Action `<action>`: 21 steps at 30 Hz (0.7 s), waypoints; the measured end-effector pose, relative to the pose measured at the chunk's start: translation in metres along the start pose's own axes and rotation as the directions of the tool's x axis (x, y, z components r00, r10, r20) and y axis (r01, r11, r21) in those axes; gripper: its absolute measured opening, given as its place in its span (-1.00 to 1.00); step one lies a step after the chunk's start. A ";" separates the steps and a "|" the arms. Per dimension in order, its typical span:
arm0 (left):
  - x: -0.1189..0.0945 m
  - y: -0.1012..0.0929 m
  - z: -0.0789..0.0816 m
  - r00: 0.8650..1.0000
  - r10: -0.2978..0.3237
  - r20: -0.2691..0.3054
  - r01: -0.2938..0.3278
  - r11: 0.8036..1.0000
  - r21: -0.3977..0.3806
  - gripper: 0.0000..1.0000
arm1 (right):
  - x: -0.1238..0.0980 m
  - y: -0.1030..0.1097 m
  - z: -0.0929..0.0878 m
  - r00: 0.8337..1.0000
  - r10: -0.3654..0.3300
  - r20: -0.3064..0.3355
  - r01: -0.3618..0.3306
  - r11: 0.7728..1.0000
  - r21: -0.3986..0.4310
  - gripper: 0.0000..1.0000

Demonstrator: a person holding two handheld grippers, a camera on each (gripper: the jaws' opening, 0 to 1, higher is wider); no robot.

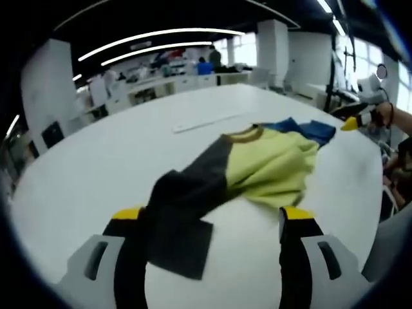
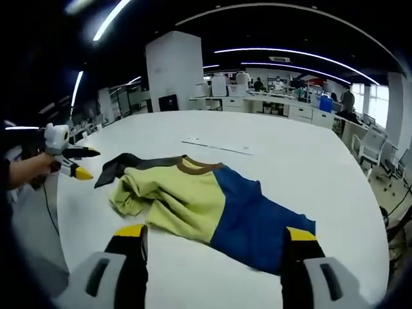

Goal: Fold the garment on the visible template until the final outline fits inside the template.

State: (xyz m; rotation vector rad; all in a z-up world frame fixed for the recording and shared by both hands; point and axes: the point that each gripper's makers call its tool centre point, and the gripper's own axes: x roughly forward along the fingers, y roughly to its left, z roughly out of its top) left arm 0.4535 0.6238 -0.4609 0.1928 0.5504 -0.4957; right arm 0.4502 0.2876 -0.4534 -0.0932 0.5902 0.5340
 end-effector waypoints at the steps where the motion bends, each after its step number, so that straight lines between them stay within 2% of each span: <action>1: 0.000 -0.006 0.000 1.000 -0.007 -0.001 0.007 1.000 0.000 0.56 | 0.002 0.004 0.000 1.000 0.008 0.001 -0.008 1.000 -0.003 0.71; 3: 0.000 -0.015 0.001 1.000 -0.022 0.010 0.022 1.000 0.005 0.52 | 0.007 0.018 0.000 0.999 0.045 -0.002 -0.045 0.999 -0.017 0.68; 9: 0.004 -0.035 0.002 0.998 -0.055 0.030 0.055 0.998 0.011 0.39 | 0.020 0.044 -0.004 0.995 0.099 -0.016 -0.100 0.994 -0.044 0.59; 15: 0.014 -0.056 -0.003 0.995 -0.090 0.034 0.090 0.996 0.010 0.17 | 0.033 0.070 -0.011 0.988 0.147 -0.035 -0.150 0.982 -0.113 0.35; 18: 0.020 -0.068 -0.007 0.993 -0.113 0.013 0.113 0.993 0.042 0.02 | 0.041 0.078 -0.014 0.987 0.158 -0.040 -0.162 0.977 -0.135 0.19; 21: 0.027 -0.076 -0.013 0.993 -0.118 -0.017 0.119 0.990 0.071 -0.05 | 0.048 0.087 -0.013 0.984 0.177 -0.028 -0.180 0.971 -0.155 0.05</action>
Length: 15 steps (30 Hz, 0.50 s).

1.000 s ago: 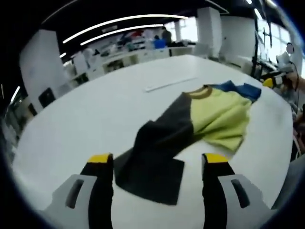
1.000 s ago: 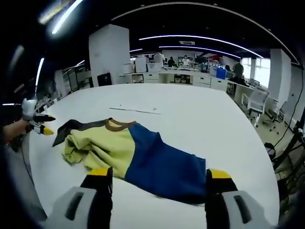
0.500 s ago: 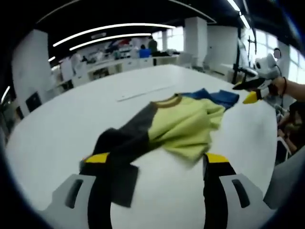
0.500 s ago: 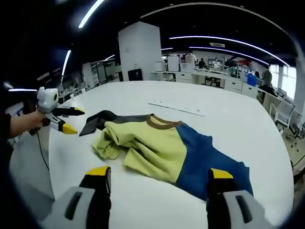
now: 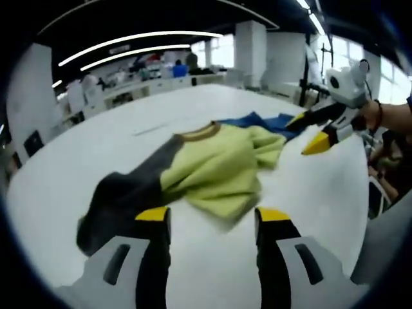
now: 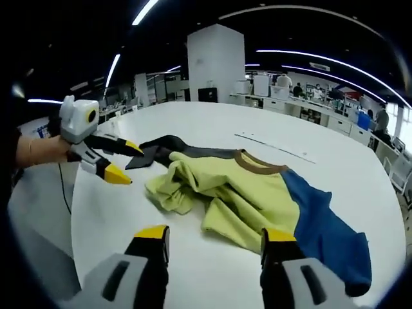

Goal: Fold the garment on the visible template until the final outline fits inside the template.

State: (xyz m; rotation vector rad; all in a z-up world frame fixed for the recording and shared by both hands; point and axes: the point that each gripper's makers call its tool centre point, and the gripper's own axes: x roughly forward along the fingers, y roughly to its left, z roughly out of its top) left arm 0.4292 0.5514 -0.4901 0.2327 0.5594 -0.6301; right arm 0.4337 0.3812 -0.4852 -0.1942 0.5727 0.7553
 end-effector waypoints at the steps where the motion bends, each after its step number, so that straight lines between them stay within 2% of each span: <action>1: 0.003 -0.004 -0.001 1.000 -0.006 -0.005 0.006 1.000 0.005 -0.08 | 0.001 0.001 0.000 1.000 0.002 0.002 -0.002 1.000 -0.003 0.01; 5: 0.010 -0.016 -0.002 1.000 -0.027 -0.009 0.027 0.999 0.022 -0.25 | 0.013 0.007 0.000 1.000 0.023 0.000 -0.023 0.999 -0.047 -0.15; 7: 0.014 -0.019 -0.002 0.999 -0.031 -0.010 0.031 0.999 0.029 -0.26 | 0.018 0.008 0.000 1.000 0.026 -0.001 -0.026 0.997 -0.067 -0.22; 9: 0.019 -0.020 -0.002 0.999 -0.036 -0.010 0.036 0.999 0.022 -0.30 | 0.024 0.009 -0.002 1.000 0.030 -0.007 -0.030 0.997 -0.074 -0.28; 12: 0.028 -0.020 -0.003 0.999 -0.028 -0.027 0.029 0.998 0.056 -0.36 | 0.030 0.011 -0.004 0.999 0.037 -0.014 -0.038 0.995 -0.089 -0.42; 15: 0.036 -0.021 -0.006 0.999 -0.034 -0.042 0.037 0.996 0.083 -0.47 | 0.038 0.009 -0.008 0.999 0.031 -0.030 -0.034 0.993 -0.116 -0.47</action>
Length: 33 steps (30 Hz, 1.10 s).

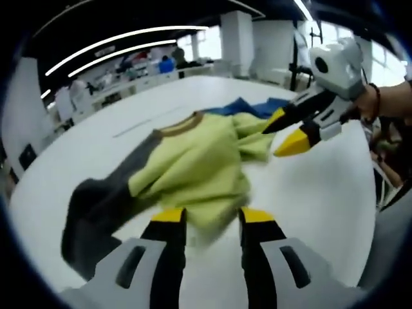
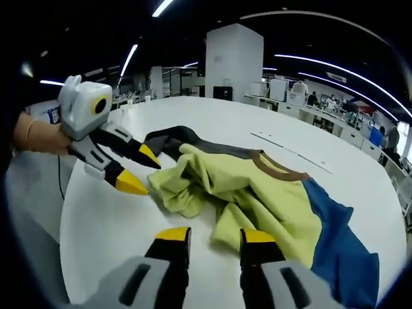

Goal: Fold the garment on the visible template until the final outline fits inside the template.

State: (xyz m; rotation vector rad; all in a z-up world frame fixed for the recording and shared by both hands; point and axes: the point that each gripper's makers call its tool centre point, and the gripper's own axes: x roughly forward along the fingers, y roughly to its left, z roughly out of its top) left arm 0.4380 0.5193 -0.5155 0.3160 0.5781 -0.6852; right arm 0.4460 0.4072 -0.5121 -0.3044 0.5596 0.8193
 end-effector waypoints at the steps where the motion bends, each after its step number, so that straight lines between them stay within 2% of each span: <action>1: 0.002 0.000 -0.001 1.000 0.001 -0.005 -0.001 1.000 0.010 -0.51 | 0.001 0.000 -0.001 1.000 -0.001 -0.003 0.001 1.000 -0.002 -0.49; 5: 0.009 0.002 -0.006 0.999 0.003 -0.036 -0.002 0.999 0.044 -0.65 | 0.010 0.002 -0.006 1.000 -0.001 -0.026 0.000 1.000 -0.022 -0.60; 6: 0.011 0.004 -0.008 0.999 0.012 -0.047 -0.009 0.998 0.054 -0.71 | 0.012 0.001 -0.011 0.999 -0.013 -0.052 0.011 0.999 -0.043 -0.62; 8: 0.011 0.003 -0.010 0.998 0.010 -0.061 -0.006 0.998 0.066 -0.91 | 0.014 0.003 -0.015 0.998 -0.012 -0.066 0.008 0.999 -0.049 -0.65; 9: 0.011 0.002 -0.011 0.998 0.012 -0.063 -0.009 0.998 0.062 -0.94 | 0.015 0.001 -0.019 0.996 -0.021 -0.085 0.016 0.998 -0.055 -0.67; 12: 0.012 0.004 -0.014 0.997 0.029 -0.073 -0.022 0.996 0.088 -0.89 | 0.016 -0.003 -0.021 0.995 -0.039 -0.091 0.034 0.998 -0.056 -0.74; 19: 0.012 0.002 -0.012 0.997 0.022 -0.074 -0.014 0.994 0.109 -0.90 | 0.019 -0.009 -0.018 0.995 -0.066 -0.070 0.064 0.998 -0.029 -0.89; 24: 0.016 -0.002 -0.011 0.996 0.036 -0.084 -0.019 0.981 0.194 -1.00 | 0.018 -0.011 -0.018 0.994 -0.083 -0.068 0.083 0.997 -0.005 -1.00; 26: 0.017 -0.001 -0.010 0.995 0.040 -0.090 -0.022 0.981 0.190 -1.00 | 0.016 -0.010 -0.017 0.995 -0.082 -0.062 0.084 0.996 0.026 -1.00; 33: 0.007 0.001 -0.009 0.996 0.019 -0.091 -0.009 0.994 0.106 -1.00 | 0.000 -0.007 -0.006 0.997 -0.072 -0.028 0.072 0.997 0.003 -1.00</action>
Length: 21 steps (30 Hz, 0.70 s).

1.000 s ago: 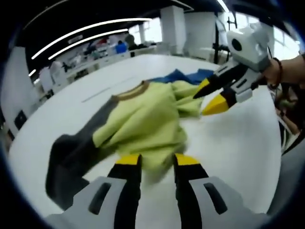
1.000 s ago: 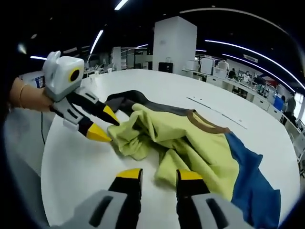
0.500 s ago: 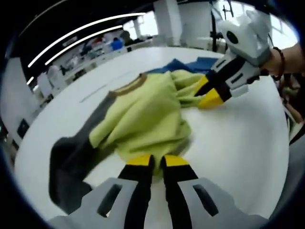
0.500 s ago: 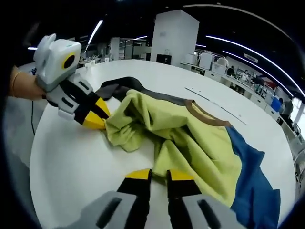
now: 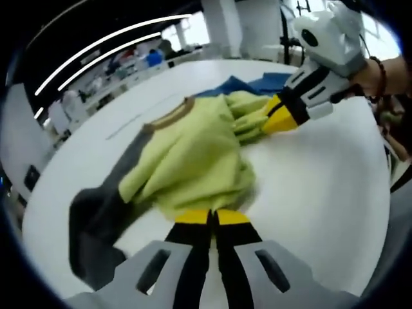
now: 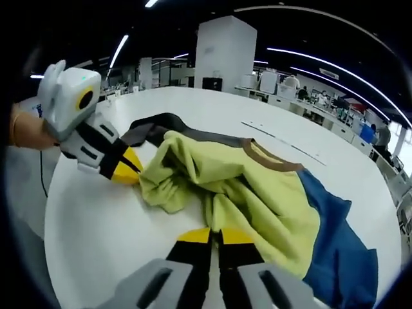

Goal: Fold the garment on the visible template until the final outline fits inside the template.

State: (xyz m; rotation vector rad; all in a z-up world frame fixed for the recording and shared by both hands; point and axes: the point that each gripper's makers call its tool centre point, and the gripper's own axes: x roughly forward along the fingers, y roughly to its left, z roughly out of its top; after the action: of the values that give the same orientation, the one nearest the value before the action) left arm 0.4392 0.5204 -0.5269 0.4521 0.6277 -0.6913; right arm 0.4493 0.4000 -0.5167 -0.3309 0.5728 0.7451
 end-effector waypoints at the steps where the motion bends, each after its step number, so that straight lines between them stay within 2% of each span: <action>1: -0.005 0.002 0.002 1.000 0.004 0.003 -0.004 1.000 -0.010 -1.00 | -0.003 0.000 0.002 1.000 0.002 0.007 -0.002 1.000 -0.003 -1.00; 8: -0.041 0.015 0.021 0.997 0.028 0.065 -0.026 0.999 -0.039 -1.00 | -0.031 0.001 0.013 0.998 0.044 0.035 -0.041 0.996 -0.085 -1.00; 13: -0.067 0.027 0.032 0.994 0.038 0.098 -0.035 0.999 -0.027 -1.00 | -0.057 -0.004 0.024 0.994 0.072 0.080 -0.065 0.993 -0.094 -1.00; 15: -0.074 0.031 0.033 0.994 0.040 0.102 -0.038 0.999 -0.022 -1.00 | -0.066 -0.007 0.030 0.991 0.082 0.108 -0.073 0.994 -0.084 -1.00; 17: -0.081 0.038 0.036 0.993 0.050 0.108 -0.048 0.999 -0.019 -1.00 | -0.073 -0.011 0.038 0.984 0.091 0.154 -0.087 0.996 -0.031 -1.00; 21: -0.082 0.056 0.041 0.989 0.087 0.122 -0.081 0.995 -0.051 -1.00 | -0.076 -0.033 0.047 0.980 0.036 0.198 -0.044 0.998 0.037 -1.00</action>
State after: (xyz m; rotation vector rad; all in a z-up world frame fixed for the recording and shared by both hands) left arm 0.4448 0.5725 -0.4327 0.3883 0.5036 -0.6186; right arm 0.4449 0.3585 -0.4312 -0.2052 0.4076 0.7940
